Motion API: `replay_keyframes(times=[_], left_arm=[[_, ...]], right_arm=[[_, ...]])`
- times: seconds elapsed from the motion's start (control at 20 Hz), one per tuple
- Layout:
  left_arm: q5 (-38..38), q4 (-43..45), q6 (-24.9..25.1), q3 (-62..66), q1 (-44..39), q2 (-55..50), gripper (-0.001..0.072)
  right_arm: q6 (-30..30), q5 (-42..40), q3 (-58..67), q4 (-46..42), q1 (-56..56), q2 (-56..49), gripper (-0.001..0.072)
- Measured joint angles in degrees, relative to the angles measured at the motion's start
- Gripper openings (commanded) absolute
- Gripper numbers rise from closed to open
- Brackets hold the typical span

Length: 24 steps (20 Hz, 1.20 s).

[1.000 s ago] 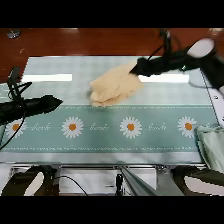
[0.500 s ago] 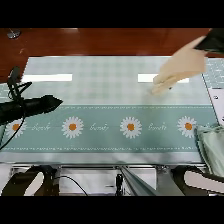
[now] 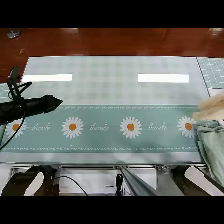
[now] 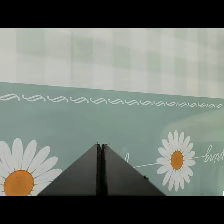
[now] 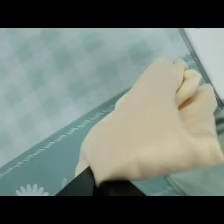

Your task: Fold the shirts.

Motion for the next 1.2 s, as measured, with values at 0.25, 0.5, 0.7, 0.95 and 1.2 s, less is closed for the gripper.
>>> replay_keyframes(times=[0.25,0.5,0.7,0.95,1.2], left_arm=[[0.02,0.0,0.0,0.0,0.0,0.0,0.0028],[0.44,0.0,0.04,0.0,0.0,-0.04,0.0029],[3.32,0.0,1.64,0.5,0.0,-0.46,0.0028],[5.11,-2.36,6.25,11.87,-3.3,-8.87,0.0027],[-0.61,4.79,9.14,37.62,-16.06,-21.73,0.0027]], right_arm=[[-1.03,1.73,-19.26,-18.88,-9.79,13.42,0.0035],[2.56,1.03,-33.62,-33.2,-13.64,23.3,0.0637],[4.59,-4.57,-36.13,-34.14,-13.03,23.47,0.0614],[2.97,-30.47,-33.57,-0.31,-0.13,19.74,0.0017],[-7.23,-52.39,-32.83,15.67,30.23,11.65,0.0018]])
